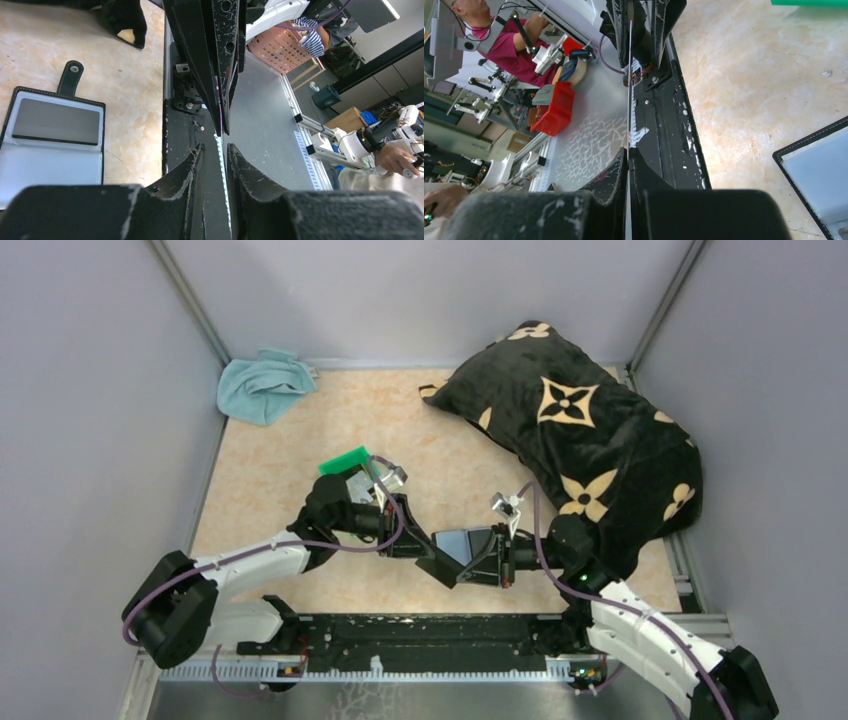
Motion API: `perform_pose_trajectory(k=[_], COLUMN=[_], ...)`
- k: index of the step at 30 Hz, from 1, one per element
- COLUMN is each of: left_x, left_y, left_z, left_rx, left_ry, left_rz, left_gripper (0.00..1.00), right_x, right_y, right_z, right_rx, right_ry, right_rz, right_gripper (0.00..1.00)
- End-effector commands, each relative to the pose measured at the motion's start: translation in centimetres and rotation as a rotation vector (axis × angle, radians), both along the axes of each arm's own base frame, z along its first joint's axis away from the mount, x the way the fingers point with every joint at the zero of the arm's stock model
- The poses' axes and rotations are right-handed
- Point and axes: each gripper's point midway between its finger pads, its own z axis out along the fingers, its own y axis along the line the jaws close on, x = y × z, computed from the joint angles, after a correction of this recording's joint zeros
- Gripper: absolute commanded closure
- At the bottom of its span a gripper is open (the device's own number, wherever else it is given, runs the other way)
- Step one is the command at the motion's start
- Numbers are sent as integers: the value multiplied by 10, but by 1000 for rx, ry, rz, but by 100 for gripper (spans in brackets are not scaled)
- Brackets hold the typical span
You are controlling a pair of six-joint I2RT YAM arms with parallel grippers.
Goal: Take the credit cards out of the card holder
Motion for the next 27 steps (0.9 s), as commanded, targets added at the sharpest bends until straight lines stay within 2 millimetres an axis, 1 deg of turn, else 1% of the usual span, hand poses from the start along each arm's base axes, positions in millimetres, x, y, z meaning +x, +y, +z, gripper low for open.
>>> perform_pose_trajectory(k=[1,5,7,8,9,10,12,14,15,16,19,20,23,27], left_x=[-2,-1,0,0,0,-1,-2,-2,-2,-1,2,5,14,19], left_y=[1,1,1,1,1,1,1,1,2,2,3,3,4,9], left_z=[13,11,11,11,10,10,11,12,12,13,19,24,28,39], left_rx=[-25,-13,-14,-13,-13,-15,-27,-42,-48,-55,-98,-120,-147,-218], left_ry=[-59,-57,-60,-59,-57,-55,-54,-54,-54,-55,-56,-63,-56,-66], left_rz=[-35,-22,-19,-18,-18,-22,-28,-24,-14,0,47,72,148,220], left_gripper=[72,73,77,83,94,99,100,100,100,100,100,100,100,100], right_x=[-1,-3,-4,-4,-4,-3,-2,3,6,10,22,26,28,29], right_y=[4,6,7,8,8,8,8,8,7,7,5,4,3,3], right_z=[19,15,13,13,12,12,14,15,15,17,26,30,40,47], right_rx=[31,20,14,13,10,10,13,11,8,10,39,53,93,123], right_ry=[-81,-69,-62,-63,-62,-64,-72,-92,-108,-122,-162,-173,-197,-212], right_rz=[21,32,41,42,39,36,28,-5,-28,-55,-143,-171,-194,-201], right_gripper=[100,100,100,100,100,100,100,100,98,91,76,73,67,66])
